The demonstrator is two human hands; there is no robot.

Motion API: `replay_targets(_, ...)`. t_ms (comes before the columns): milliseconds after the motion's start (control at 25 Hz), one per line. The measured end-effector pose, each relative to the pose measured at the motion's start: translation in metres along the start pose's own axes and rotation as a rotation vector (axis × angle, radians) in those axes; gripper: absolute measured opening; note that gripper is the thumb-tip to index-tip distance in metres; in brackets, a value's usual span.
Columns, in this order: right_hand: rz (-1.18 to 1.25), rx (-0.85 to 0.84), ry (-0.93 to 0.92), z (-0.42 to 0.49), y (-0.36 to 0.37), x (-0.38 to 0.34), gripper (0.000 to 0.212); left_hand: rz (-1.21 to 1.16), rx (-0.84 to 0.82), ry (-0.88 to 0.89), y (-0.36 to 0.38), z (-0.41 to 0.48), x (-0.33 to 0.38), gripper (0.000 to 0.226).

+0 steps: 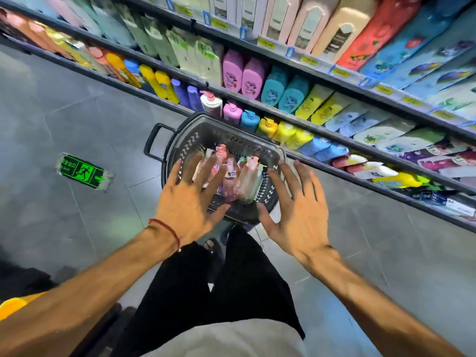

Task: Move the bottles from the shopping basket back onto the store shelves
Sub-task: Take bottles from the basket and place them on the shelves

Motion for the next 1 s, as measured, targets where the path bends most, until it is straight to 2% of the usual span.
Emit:
replay_targets(160,-0.033,-0.050,0.120,0.026,0.039,-0.007,0.071,-0.054,-0.025,0.056,0.028,0.038,-0.025,0.078)
replay_targets(320,-0.057,-0.035,0.229,0.039,0.088,-0.021,0.073,-0.002,-0.048,0.177,0.073,0.064,-0.041,0.081)
replay_targets(400,-0.052,-0.003,0.333,0.048,0.136,-0.023,0.073,-0.010,-0.103,0.240,0.119,0.086,-0.054,0.080)
replay_targets(480,-0.038,0.050,0.405,0.049,0.147,-0.021,0.072,-0.023,-0.098,0.253,0.129,0.093,-0.061,0.077)
replay_targets(600,-0.031,0.111,0.498,0.051,0.202,-0.005,0.068,-0.059,-0.115,0.283,0.183,0.117,-0.068,0.072)
replay_targets(880,-0.017,0.004,0.544,0.050,0.322,0.046,0.070,-0.054,-0.195,0.324,0.304,0.163,-0.042,0.071)
replay_targets(1000,0.106,-0.056,0.681,0.048,0.378,0.084,0.074,-0.074,-0.191,0.295,0.343,0.174,-0.031,0.071)
Point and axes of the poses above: each hand's wrist, its own z-axis towards the middle knuckle, its own y-axis out of the palm, x = y × z, the point moved 5 cm from there along z, towards the middle knuckle, and after that the axes turned 13 degrees about z, right-handed, at the moved point
